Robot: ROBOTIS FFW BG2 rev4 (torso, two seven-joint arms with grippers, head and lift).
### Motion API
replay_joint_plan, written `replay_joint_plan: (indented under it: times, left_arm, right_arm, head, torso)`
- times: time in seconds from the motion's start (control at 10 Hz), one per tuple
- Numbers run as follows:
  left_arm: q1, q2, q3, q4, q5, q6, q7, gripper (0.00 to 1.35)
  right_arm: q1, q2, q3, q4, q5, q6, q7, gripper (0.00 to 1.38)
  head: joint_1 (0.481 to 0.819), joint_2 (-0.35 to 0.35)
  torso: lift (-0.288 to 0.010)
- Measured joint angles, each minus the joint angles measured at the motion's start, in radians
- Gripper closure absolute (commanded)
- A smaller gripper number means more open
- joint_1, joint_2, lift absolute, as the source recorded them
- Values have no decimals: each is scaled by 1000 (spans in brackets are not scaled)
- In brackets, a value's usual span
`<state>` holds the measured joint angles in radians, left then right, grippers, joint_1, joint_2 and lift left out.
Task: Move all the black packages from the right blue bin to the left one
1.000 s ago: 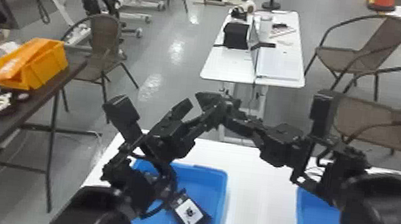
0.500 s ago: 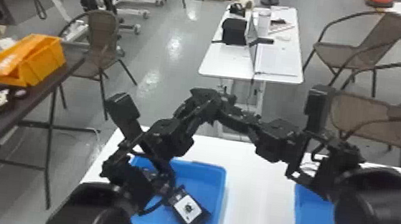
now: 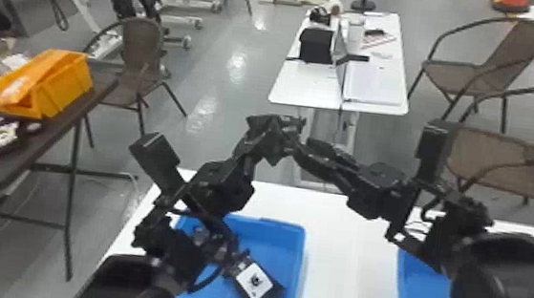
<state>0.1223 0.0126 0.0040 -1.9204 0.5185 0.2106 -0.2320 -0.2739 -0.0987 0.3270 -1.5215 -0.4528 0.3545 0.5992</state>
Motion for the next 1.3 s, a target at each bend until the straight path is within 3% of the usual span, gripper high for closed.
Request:
replay_joint_plan:
  times: [0.1, 0.3, 0.5, 0.8, 1.0, 1.1, 1.2, 1.3]
  left_arm:
    - [10, -8, 14, 3, -24, -14, 2, 1213]
    - [43, -12, 71, 23, -198, -61, 2, 1213]
    - [76, -13, 99, 94, -398, -90, 2, 1213]
    - [114, -13, 98, 166, -655, -77, -1, 1213]
    - [117, -13, 101, 203, -751, -70, -10, 1196]
    - [119, -13, 105, 205, -771, -54, -12, 849]
    - [122, -13, 113, 205, -766, -47, -12, 343]
    - [127, -13, 131, 205, -747, -56, -12, 59]
  right_arm:
    - [19, 3, -24, -2, 8, -31, -1, 30]
    - [98, 10, -120, -78, 133, -59, -41, 214]
    - [181, 8, -207, -122, 193, -54, -57, 259]
    - [239, -4, -273, -139, 266, -34, -68, 259]
    - [247, -4, -283, -131, 275, -32, -69, 259]
    - [247, -5, -284, -129, 277, -31, -69, 254]
    - [247, -5, -285, -129, 278, -31, -68, 254]
    - [247, -6, -288, -129, 278, -31, -68, 254]
  head:
    - [622, 198]
    - [634, 191]
    - [695, 167]
    - [695, 135]
    - [695, 132]
    - [695, 136]
    - [695, 142]
    - [695, 149]
  torso:
    - [0]
    - [0]
    - [0]
    - [0]
    - [0]
    - [0]
    - [0]
    - [0]
